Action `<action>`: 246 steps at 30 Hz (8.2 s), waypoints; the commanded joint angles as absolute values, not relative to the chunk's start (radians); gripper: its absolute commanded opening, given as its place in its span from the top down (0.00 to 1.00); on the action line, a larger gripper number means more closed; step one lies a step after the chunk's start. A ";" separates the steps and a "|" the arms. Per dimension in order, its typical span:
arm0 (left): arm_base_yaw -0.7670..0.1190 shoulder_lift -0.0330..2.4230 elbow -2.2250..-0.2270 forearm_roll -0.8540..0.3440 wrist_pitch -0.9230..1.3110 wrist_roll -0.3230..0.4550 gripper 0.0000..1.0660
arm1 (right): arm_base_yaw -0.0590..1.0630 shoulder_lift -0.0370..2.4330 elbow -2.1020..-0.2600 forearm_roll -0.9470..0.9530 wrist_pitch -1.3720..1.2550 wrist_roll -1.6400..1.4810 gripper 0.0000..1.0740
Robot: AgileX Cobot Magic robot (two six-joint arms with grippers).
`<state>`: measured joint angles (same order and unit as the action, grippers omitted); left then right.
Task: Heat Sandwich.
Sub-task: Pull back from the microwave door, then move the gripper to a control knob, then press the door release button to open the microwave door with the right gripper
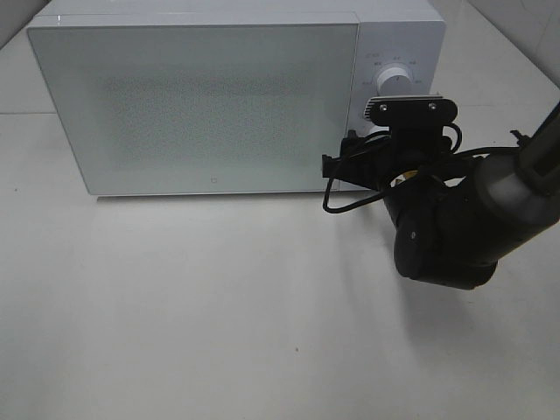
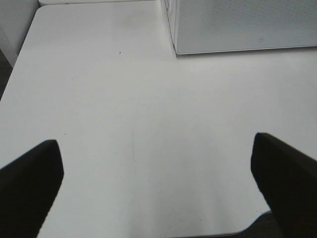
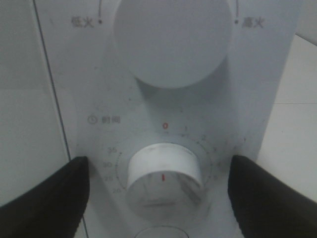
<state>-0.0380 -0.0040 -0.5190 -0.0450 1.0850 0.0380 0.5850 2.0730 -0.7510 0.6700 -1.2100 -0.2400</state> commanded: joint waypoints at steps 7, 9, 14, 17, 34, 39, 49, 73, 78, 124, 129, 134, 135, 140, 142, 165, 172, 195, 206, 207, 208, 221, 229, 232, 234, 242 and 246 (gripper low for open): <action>-0.033 -0.019 -0.517 -0.047 1.072 0.035 0.08 | 0.584 2.071 -0.761 0.666 -1.228 -0.238 0.30; -0.033 -0.019 -0.517 -0.047 1.072 0.035 0.08 | 0.584 2.071 -0.758 0.676 -1.229 -0.238 0.30; -0.033 -0.019 -0.517 -0.047 1.072 0.035 0.08 | 0.587 2.071 -0.758 0.692 -1.229 -0.238 0.30; -0.033 -0.019 -0.517 -0.047 1.072 0.035 0.08 | 0.609 2.071 -0.758 0.697 -1.229 -0.241 0.30; -0.033 -0.019 -0.517 -0.047 1.072 0.035 0.08 | 0.619 2.071 -0.758 0.727 -1.241 -0.242 0.31; -0.033 -0.019 -0.517 -0.047 1.072 0.035 0.08 | 0.619 2.071 -0.758 0.727 -1.273 -0.242 0.42; -0.033 -0.019 -0.517 -0.047 1.072 0.035 0.08 | 0.619 2.071 -0.758 0.727 -1.289 -0.246 0.93; -0.033 -0.019 -0.517 -0.047 1.072 0.035 0.08 | 0.619 2.071 -0.759 0.673 -1.312 -0.171 0.97; -0.033 -0.019 -0.517 -0.047 1.072 0.035 0.08 | 0.619 2.071 -0.759 0.625 -1.342 0.009 0.97; -0.033 -0.019 -0.517 -0.047 1.072 0.035 0.08 | 0.619 2.071 -0.759 0.699 -1.395 1.466 0.96; -0.033 -0.019 -0.517 -0.047 1.072 0.035 0.08 | 0.619 2.071 -0.759 0.680 -1.393 1.425 0.95; -0.033 -0.019 -0.517 -0.047 1.072 0.035 0.08 | 0.619 2.071 -0.759 0.676 -1.393 1.425 0.94; -0.033 -0.019 -0.517 -0.047 1.072 0.035 0.08 | 0.619 2.071 -0.759 0.673 -1.393 1.425 0.93; -0.033 -0.019 -0.517 -0.047 1.072 0.035 0.08 | 0.619 2.071 -0.759 0.657 -1.393 1.421 0.92; -0.033 -0.019 -0.517 -0.047 1.072 0.035 0.08 | 0.619 2.071 -0.759 0.654 -1.393 1.418 0.92; -0.033 -0.019 -0.517 -0.047 1.072 0.035 0.08 | 0.619 2.071 -0.759 0.636 -1.393 1.400 0.27; -0.033 -0.019 -0.517 -0.047 1.072 0.035 0.08 | 0.619 2.071 -0.758 0.636 -1.394 1.400 0.29; -0.033 -0.019 -0.517 -0.047 1.072 0.035 0.08 | 0.619 1.954 -0.566 0.513 -1.371 1.372 0.29; -0.033 -0.019 -0.517 -0.047 1.072 0.035 0.08 | 0.616 1.744 -0.489 0.476 -1.051 1.001 0.29; -0.033 -0.019 -0.517 -0.047 1.072 0.035 0.08 | 0.616 1.724 -0.490 0.472 -1.009 0.946 0.29; -0.033 -0.019 -0.517 -0.047 1.072 0.035 0.08 | 0.616 1.724 -0.490 0.472 -1.009 0.946 0.29; -0.033 -0.019 -0.517 -0.047 1.072 0.035 0.08 | 0.589 1.527 -0.493 0.505 -0.501 0.248 0.29; -0.033 -0.019 -0.517 -0.047 1.072 0.035 0.08 | 0.444 1.399 -0.493 0.500 -0.204 -0.043 0.29; -0.033 -0.019 -0.517 -0.047 1.072 0.035 0.08 | 0.406 1.369 -0.493 0.499 -0.113 -0.100 0.29; -0.033 -0.019 -0.517 -0.047 1.072 0.035 0.08 | 0.354 1.321 -0.493 0.489 0.008 -0.171 0.29; -0.033 -0.019 -0.517 -0.047 1.072 0.035 0.08 | 0.290 1.204 -0.577 0.285 0.343 -0.186 0.29; -0.033 -0.019 -0.517 -0.047 1.072 0.035 0.08 | 0.290 1.148 -0.633 0.208 0.479 -0.141 0.29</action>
<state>-0.0380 -0.0040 -0.5190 -0.0450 1.0850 0.0380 0.2950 1.1740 -0.6120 0.2500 0.4070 -0.1590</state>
